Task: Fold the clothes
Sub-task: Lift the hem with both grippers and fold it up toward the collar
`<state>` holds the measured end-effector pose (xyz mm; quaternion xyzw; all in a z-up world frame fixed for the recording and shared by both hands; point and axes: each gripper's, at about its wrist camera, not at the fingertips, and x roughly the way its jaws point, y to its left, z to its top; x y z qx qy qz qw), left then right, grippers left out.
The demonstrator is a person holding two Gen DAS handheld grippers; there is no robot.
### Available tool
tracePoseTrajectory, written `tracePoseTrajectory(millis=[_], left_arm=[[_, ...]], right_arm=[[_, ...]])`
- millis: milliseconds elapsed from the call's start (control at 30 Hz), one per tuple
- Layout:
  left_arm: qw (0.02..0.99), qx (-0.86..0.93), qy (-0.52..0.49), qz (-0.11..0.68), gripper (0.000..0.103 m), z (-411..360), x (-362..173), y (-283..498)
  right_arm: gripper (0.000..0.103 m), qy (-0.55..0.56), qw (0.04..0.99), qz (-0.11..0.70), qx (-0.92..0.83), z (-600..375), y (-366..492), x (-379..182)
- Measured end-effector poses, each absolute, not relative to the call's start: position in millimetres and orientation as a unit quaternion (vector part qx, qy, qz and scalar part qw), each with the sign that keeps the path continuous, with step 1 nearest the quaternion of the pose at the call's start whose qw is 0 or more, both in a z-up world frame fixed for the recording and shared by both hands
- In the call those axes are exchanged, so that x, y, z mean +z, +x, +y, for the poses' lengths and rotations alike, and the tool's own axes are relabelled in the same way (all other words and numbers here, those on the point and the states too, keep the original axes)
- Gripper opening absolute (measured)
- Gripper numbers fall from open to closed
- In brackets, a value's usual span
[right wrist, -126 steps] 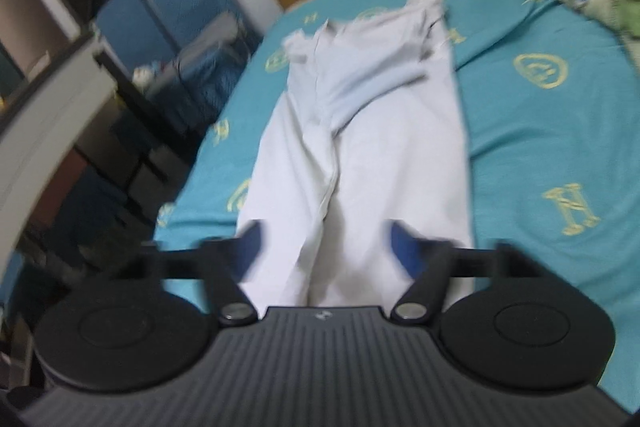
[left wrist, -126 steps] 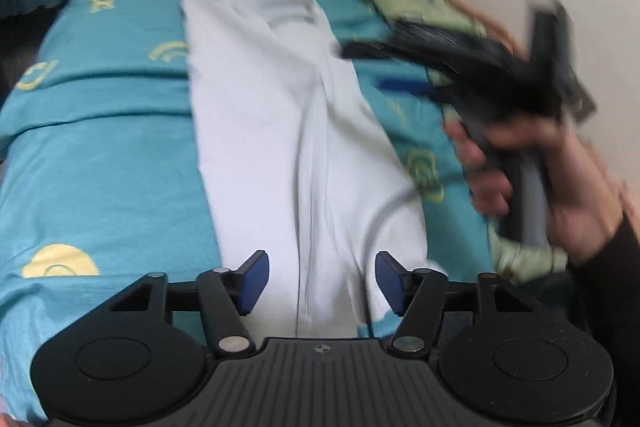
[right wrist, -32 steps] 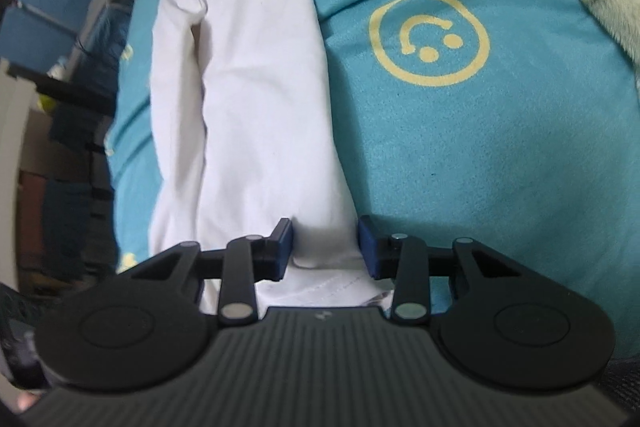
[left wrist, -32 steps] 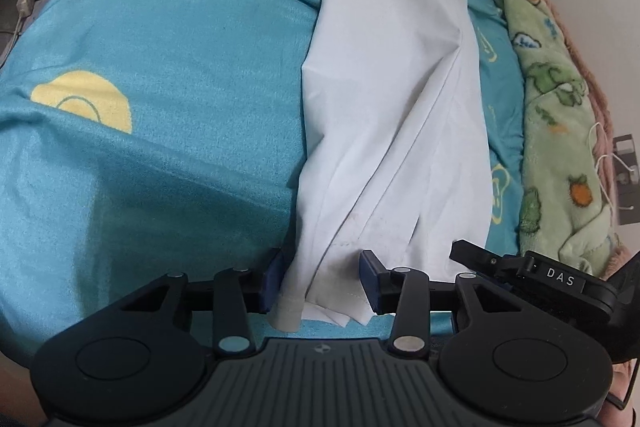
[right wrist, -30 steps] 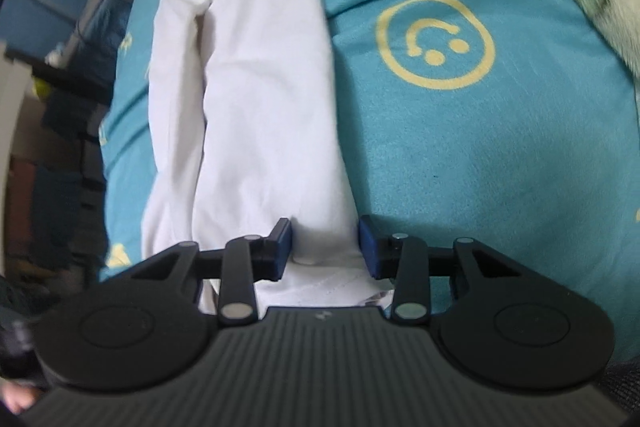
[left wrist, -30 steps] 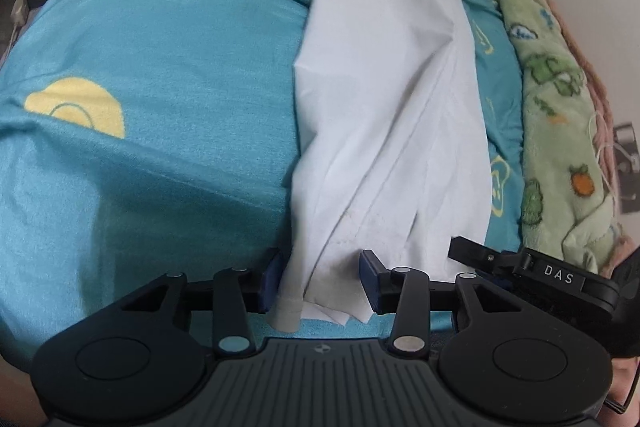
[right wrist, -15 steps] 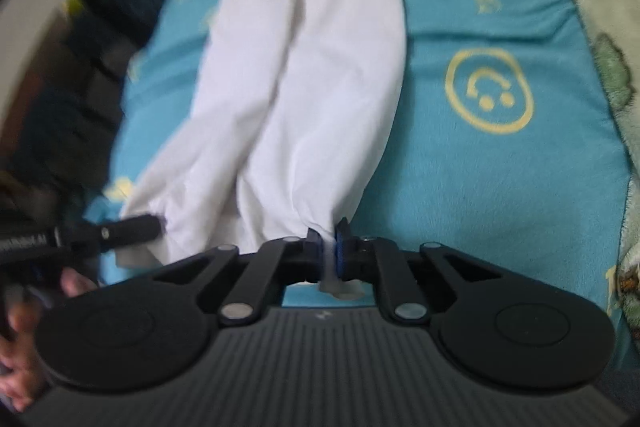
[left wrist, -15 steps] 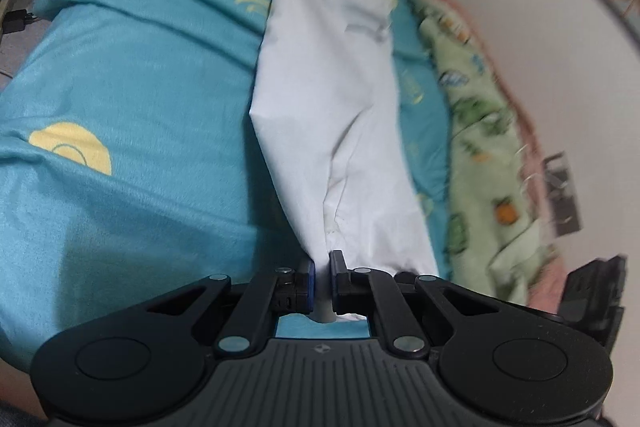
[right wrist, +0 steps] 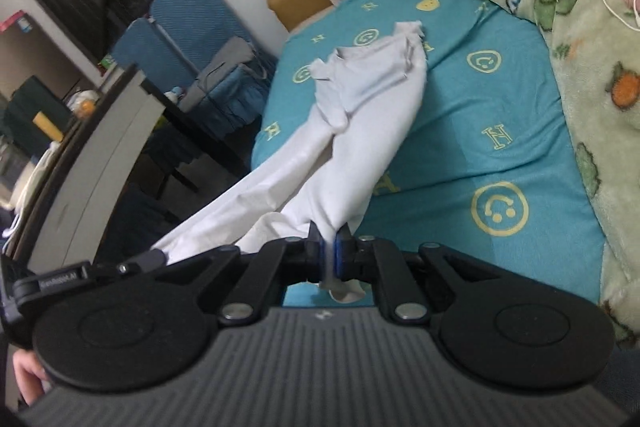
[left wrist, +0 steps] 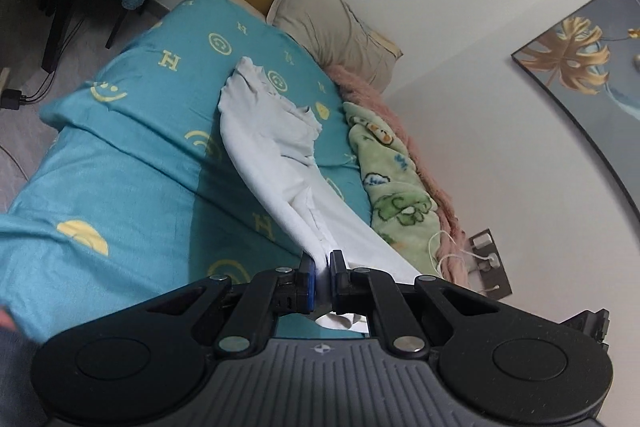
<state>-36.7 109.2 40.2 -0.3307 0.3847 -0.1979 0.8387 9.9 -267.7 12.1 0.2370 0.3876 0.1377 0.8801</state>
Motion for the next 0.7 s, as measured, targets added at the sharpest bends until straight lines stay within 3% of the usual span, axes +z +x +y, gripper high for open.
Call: tracePoseTrajectory(millis=[267,433,700], left_arm=[[0.833,-0.201,-0.315,0.407,0.007,108.4,25.0,-109.1],[0.842,-0.179,-0.306,0.407,0.007,97.5,22.1,-76.4],[0.863,-0.141,-0.286,0.391,0.007,81.1,14.8,36.7]], right_arm=[[0.009,0.233,0.877,0.388,0.160,-273.2,-71.3,-7.4],[0.009,0.258,0.877,0.380,0.144,-276.6,-45.0,-5.4],[0.009,0.258,0.886,0.370,0.108,-272.7,48.5,-10.3]])
